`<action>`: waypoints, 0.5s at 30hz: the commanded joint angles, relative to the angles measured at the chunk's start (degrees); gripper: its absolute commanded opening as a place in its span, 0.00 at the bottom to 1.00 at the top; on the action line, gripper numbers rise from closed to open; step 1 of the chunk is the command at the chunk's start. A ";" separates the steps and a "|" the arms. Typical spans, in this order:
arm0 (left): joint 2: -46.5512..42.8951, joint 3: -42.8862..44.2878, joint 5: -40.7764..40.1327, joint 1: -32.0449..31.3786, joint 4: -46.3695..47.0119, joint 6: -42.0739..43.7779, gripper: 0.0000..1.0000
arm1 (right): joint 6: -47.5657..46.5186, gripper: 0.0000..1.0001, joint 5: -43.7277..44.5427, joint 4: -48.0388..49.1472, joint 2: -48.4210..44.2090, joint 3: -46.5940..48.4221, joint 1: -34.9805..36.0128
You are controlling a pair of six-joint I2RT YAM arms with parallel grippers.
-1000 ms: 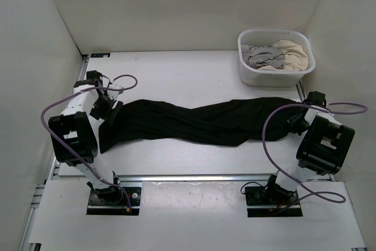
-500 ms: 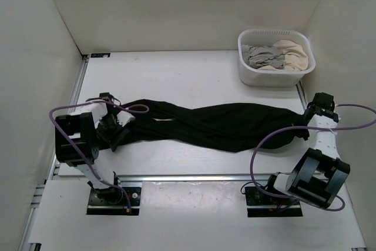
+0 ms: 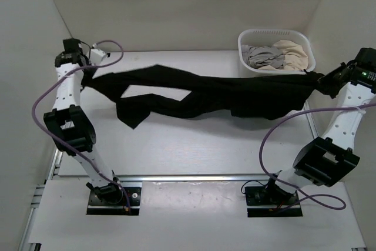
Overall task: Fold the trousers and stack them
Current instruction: Flatten the trousers out
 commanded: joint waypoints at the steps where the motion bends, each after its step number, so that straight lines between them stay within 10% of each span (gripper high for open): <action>1: -2.83 6.08 -3.11 2.61 -5.20 1.62 0.14 | -1.18 0.00 -2.93 -2.66 -2.32 0.21 -1.40; 15: -13.72 -25.02 -8.29 2.61 -0.02 6.01 0.16 | -4.34 0.00 -1.00 -1.51 -13.75 -25.37 -1.40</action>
